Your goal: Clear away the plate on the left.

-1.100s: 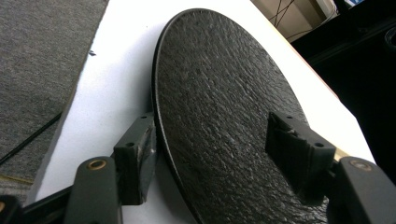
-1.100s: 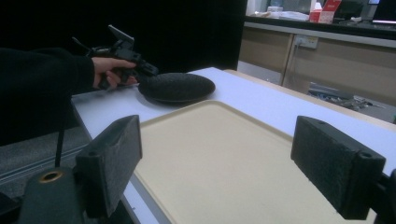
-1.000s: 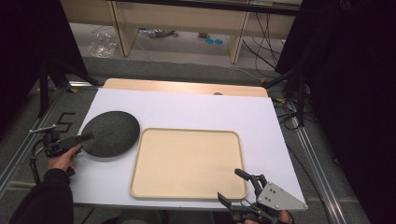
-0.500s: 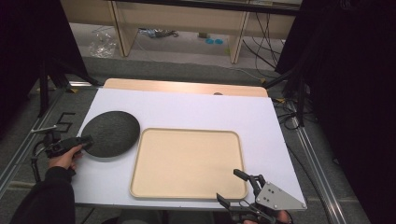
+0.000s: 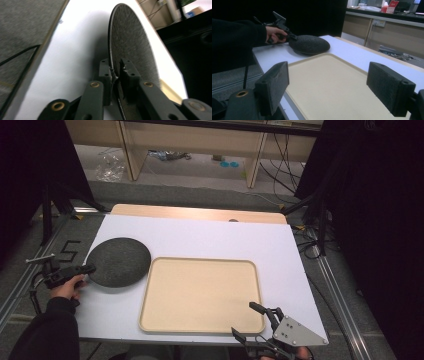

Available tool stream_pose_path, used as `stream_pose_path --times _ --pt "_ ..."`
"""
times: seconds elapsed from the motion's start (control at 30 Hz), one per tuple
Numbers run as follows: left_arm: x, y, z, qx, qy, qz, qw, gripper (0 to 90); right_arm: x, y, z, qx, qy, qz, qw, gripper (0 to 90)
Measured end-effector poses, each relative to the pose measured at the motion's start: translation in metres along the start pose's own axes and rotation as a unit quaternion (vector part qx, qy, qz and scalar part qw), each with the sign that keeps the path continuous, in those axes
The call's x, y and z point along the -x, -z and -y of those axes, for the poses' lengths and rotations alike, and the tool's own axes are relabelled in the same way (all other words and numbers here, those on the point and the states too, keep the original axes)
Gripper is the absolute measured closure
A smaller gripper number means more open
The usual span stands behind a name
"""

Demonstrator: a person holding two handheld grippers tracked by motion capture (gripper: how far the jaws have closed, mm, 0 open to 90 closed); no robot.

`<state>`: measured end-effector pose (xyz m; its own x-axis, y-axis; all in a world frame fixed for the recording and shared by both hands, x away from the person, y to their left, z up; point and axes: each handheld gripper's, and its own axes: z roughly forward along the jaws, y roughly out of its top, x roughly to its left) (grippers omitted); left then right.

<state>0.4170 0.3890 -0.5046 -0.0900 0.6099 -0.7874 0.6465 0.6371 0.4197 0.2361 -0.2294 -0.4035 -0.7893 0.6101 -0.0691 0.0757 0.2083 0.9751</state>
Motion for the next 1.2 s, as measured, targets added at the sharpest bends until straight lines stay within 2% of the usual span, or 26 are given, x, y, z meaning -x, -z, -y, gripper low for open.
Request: stream_pose_path --times 0.03,0.1,0.13,0.17,0.2,0.23,0.27,0.3,0.37,0.43,0.5,0.57,0.6,0.63,0.7,0.8,0.83,0.87,0.9,0.97,1.0,1.03,1.07,1.13,1.2 --pt "-0.001 0.0 0.0 0.002 0.006 0.008 0.9999 81.8 0.0 -0.002 0.0 0.01 0.0 -0.005 0.9999 19.4" --pt "-0.003 0.002 -0.001 0.001 0.015 0.023 0.9996 83.0 -0.001 -0.001 0.0 0.004 0.0 0.0 1.0 19.3" --pt "-0.001 0.003 -0.001 0.004 0.019 0.017 0.9997 84.5 -0.001 -0.001 0.0 0.001 0.001 -0.002 1.0 19.3" --pt "-0.002 0.004 -0.002 0.005 0.025 0.022 0.9994 84.5 -0.001 -0.001 0.0 0.001 0.001 -0.002 1.0 19.3" --pt "-0.003 0.005 -0.002 0.008 0.028 0.04 0.9988 85.9 -0.001 -0.001 0.0 0.001 0.001 -0.001 1.0 19.3" --pt "0.0 0.005 -0.002 0.014 0.016 0.049 0.9986 86.9 -0.001 -0.002 0.0 0.006 0.0 -0.004 1.0 19.3" --pt "0.005 0.006 -0.002 0.017 0.007 0.043 0.9989 86.9 0.0 -0.002 0.0 0.01 0.0 -0.004 0.9999 19.3" --pt "0.008 0.006 -0.002 0.016 0.005 0.033 0.9993 87.0 0.0 0.0 0.0 0.001 0.0 -0.001 1.0 19.3" --pt "0.007 0.007 -0.001 0.021 0.003 0.044 0.9988 87.0 0.0 0.0 0.0 0.003 0.0 -0.002 1.0 19.3" --pt "0.008 0.007 -0.001 0.018 0.009 0.033 0.9993 87.0 0.0 0.0 -0.001 0.005 -0.001 -0.002 1.0 19.3" --pt "0.008 0.007 -0.001 0.02 0.005 0.034 0.9992 87.1 0.0 0.0 0.0 0.008 0.0 -0.004 1.0 19.4" --pt "0.005 0.006 -0.001 0.027 0.01 0.045 0.9986 87.1 0.0 0.0 0.0 0.003 -0.001 -0.005 1.0 19.4" --pt "0.006 0.006 -0.001 0.028 0.014 0.035 0.9989 87.1 0.0 -0.001 0.0 0.002 -0.001 -0.004 1.0 19.5" --pt "0.006 0.006 0.0 0.032 0.013 0.051 0.9981 86.9 0.0 -0.001 0.0 -0.001 0.0 -0.005 1.0 19.6" --pt "0.007 0.007 0.0 0.034 0.008 0.052 0.9981 86.8 -0.001 -0.002 0.001 0.012 0.001 -0.005 0.9999 19.7" --pt "0.006 0.008 0.0 0.037 0.018 0.045 0.9981 86.6 0.0 -0.001 0.0 0.008 0.0 -0.009 0.9999 19.7" --pt "0.004 0.008 0.0 0.047 0.024 0.058 0.9969 86.3 -0.001 -0.001 0.001 0.003 0.003 -0.002 1.0 19.7" --pt "0.005 0.009 0.0 0.048 0.024 0.047 0.9974 86.3 -0.001 -0.001 0.001 0.003 0.003 -0.002 1.0 19.7" --pt "0.004 0.01 0.0 0.051 0.026 0.056 0.9968 86.3 -0.001 -0.002 0.001 0.013 0.001 -0.007 0.9999 19.7" --pt "0.004 0.011 -0.001 0.049 0.03 0.05 0.9971 85.7 -0.001 -0.001 0.0 0.004 0.001 -0.007 1.0 19.7" --pt "0.003 0.012 0.0 0.054 0.042 0.049 0.9965 85.7 0.0 -0.002 0.0 0.002 0.003 -0.007 1.0 19.6" --pt "0.003 0.012 0.0 0.054 0.044 0.053 0.9962 85.5 -0.001 -0.002 0.001 -0.001 0.0 -0.006 1.0 19.7" --pt "0.001 0.011 0.0 0.056 0.044 0.068 0.9952 85.5 -0.001 -0.002 0.001 0.0 0.001 -0.007 1.0 19.7" --pt "0.0 0.012 0.002 0.062 0.068 0.063 0.9937 84.8 -0.001 -0.002 0.0 0.004 0.001 -0.012 0.9999 19.7" --pt "-0.002 0.014 0.003 0.065 0.078 0.066 0.9927 84.5 -0.001 -0.002 0.0 0.004 0.002 -0.007 1.0 19.7"
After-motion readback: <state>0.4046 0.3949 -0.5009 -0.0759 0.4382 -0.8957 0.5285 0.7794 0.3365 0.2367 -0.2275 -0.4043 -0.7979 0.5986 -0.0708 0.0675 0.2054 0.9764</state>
